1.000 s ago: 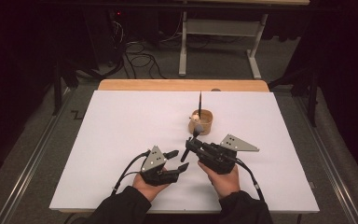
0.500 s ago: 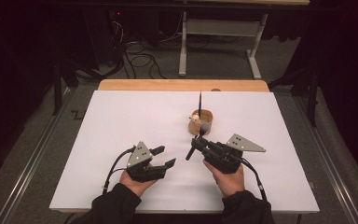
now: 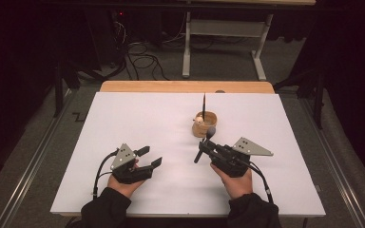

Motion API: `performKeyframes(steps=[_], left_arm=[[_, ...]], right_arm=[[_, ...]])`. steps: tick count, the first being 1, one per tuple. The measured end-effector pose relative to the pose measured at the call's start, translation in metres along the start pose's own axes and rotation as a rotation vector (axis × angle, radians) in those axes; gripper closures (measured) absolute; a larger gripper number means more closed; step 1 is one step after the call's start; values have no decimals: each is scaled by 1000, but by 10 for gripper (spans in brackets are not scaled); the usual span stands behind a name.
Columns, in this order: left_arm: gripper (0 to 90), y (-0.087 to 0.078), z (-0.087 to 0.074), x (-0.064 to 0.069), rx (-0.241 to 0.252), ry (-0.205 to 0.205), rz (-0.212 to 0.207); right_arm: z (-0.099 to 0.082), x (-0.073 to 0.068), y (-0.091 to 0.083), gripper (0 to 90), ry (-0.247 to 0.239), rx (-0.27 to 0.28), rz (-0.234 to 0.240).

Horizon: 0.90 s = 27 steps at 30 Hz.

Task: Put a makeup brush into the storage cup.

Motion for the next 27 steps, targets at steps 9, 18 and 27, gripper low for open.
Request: performKeyframes(steps=[9, 18, 27], left_arm=[[314, 2, 0, 2, -5, 5, -7], [181, 4, 0, 2, -5, 4, 2], [59, 9, 0, 3, -36, 0, 1]], right_arm=[[1, 11, -10, 784, -20, -2, -49], [5, 22, -19, 783, -40, 12, -100], [10, 30, -28, 783, -48, 29, -135]])
Point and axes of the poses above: each handheld gripper's, and its own axes: y roughly forward along the jaws, z roughly out of its top, x roughly to its right, the point moved 1 cm from there along y, roughly forward along the jaws
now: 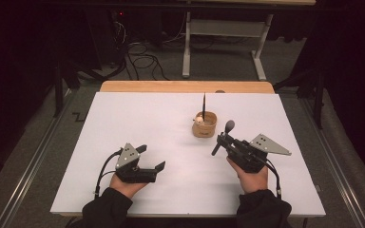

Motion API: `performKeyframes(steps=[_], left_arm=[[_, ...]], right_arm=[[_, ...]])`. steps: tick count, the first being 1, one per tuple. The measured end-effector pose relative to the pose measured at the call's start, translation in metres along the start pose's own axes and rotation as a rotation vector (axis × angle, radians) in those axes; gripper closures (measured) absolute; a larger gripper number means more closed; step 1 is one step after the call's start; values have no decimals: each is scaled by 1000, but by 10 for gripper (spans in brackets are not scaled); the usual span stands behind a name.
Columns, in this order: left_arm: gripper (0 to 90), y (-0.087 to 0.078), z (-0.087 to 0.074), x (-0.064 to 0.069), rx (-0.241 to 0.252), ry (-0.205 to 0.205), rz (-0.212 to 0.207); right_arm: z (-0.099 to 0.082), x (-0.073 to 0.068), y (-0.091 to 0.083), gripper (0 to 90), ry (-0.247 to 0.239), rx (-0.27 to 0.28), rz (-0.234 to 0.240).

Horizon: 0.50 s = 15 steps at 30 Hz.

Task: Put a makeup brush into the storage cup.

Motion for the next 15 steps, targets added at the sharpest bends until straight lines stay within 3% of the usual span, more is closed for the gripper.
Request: performKeyframes(steps=[5, 15], left_arm=[[5, 0, 1, 2, 11, 3, -1], [1, -2, 0, 4, 3, 7, -14]], right_arm=[[3, 6, -3, 783, -2, 7, -21], [9, 14, -1, 783, 2, 22, -46]])
Point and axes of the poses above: each handheld gripper's, and its own axes: y roughly forward along the jaws, z roughly out of its top, x roughly to its right, the point moved 1 cm from there along y, roughly forward along the jaws
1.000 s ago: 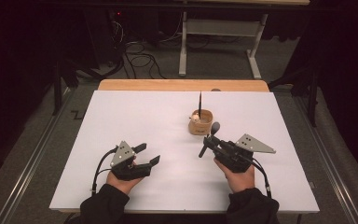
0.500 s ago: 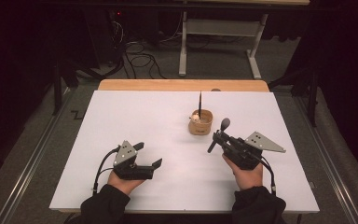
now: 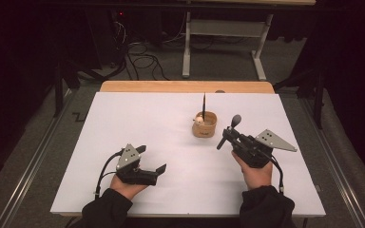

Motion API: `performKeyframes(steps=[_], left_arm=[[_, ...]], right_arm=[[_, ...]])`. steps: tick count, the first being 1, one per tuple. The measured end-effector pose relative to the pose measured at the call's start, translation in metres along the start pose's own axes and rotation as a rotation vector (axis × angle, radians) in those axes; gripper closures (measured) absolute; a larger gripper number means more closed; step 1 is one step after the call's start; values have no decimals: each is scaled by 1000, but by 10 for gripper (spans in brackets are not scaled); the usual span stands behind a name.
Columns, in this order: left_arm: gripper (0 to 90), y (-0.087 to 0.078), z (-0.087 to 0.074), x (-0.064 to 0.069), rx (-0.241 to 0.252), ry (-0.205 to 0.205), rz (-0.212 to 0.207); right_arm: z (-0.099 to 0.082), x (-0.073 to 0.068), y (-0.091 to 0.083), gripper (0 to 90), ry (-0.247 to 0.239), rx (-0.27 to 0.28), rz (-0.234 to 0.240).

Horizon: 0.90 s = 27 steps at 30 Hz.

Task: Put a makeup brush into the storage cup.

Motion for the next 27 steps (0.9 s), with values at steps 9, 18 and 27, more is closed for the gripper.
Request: performKeyframes(steps=[9, 18, 27], left_arm=[[1, -1, -2, 1, -10, 5, 0], [1, -4, -1, 1, 0, 0, -7], [2, -5, 0, 0, 4, -2, -12]], right_arm=[[8, -2, 8, 784, -3, 14, -4], [14, 1, 24, 784, 2, 7, -27], [22, 1, 41, 784, -5, 2, -50]])
Point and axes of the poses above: each handheld gripper's, and its own axes: y roughly forward along the jaws, z roughly out of its top, x roughly to its right, the point moved 1 cm from there along y, roughly forward along the jaws
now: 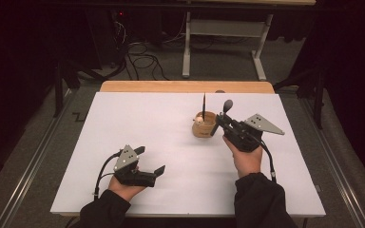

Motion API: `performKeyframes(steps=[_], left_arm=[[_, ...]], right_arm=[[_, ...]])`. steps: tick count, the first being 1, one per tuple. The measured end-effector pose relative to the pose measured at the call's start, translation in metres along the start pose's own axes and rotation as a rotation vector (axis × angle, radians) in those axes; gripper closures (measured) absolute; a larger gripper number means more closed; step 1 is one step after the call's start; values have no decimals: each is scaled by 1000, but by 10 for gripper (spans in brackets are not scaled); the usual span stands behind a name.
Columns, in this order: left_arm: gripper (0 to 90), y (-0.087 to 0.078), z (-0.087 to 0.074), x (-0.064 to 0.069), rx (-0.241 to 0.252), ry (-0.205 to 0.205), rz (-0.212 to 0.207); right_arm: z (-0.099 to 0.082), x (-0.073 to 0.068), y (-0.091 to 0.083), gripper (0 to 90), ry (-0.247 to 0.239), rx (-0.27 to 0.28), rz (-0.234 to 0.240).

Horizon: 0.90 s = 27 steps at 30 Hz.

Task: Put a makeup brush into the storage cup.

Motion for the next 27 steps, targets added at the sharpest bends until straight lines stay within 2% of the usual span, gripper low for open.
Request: performKeyframes(steps=[16, 27], left_arm=[[1, -1, 0, 0, 3, -5, 0], [1, -2, 0, 0, 4, -7, -3]], right_arm=[[11, 13, 21, 785, 7, -8, -63], [12, 16, 37, 785, -1, -41, -76]])
Point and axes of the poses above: each handheld gripper's, and its own axes: y roughly forward along the jaws, z roughly out of its top, x roughly to its right, the point moved 1 cm from there along y, roughly forward along the jaws
